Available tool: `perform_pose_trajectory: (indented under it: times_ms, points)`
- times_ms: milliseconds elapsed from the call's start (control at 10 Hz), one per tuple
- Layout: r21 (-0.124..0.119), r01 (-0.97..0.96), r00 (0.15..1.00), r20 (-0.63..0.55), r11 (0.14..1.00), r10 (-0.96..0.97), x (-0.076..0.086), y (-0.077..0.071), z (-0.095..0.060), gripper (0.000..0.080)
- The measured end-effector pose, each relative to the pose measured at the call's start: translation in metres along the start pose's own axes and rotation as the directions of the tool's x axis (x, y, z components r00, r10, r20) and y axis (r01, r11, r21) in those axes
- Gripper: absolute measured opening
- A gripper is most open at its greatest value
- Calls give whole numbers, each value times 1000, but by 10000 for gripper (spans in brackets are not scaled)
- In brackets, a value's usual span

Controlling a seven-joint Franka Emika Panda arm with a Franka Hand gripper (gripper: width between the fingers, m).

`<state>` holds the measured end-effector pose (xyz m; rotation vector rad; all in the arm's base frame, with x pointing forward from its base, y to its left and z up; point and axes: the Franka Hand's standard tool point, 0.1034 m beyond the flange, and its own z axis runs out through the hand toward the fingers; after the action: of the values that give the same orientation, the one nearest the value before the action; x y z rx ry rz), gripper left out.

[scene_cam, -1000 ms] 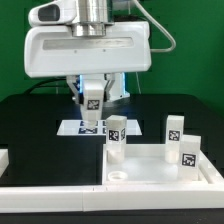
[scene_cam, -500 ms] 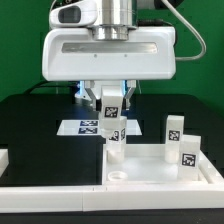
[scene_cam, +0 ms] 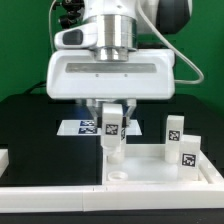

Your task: Assemble square table

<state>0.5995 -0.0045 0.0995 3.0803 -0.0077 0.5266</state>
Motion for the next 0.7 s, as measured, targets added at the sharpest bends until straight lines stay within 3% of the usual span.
perform_pose_trajectory:
  times_ms: [200, 600, 700]
  points:
    - [32, -9, 1000, 22, 999, 9, 12, -11, -8, 281]
    - [26, -9, 1000, 17, 1000, 9, 10, -9, -6, 281]
    - [12, -36, 999, -26, 999, 37, 14, -7, -6, 281]
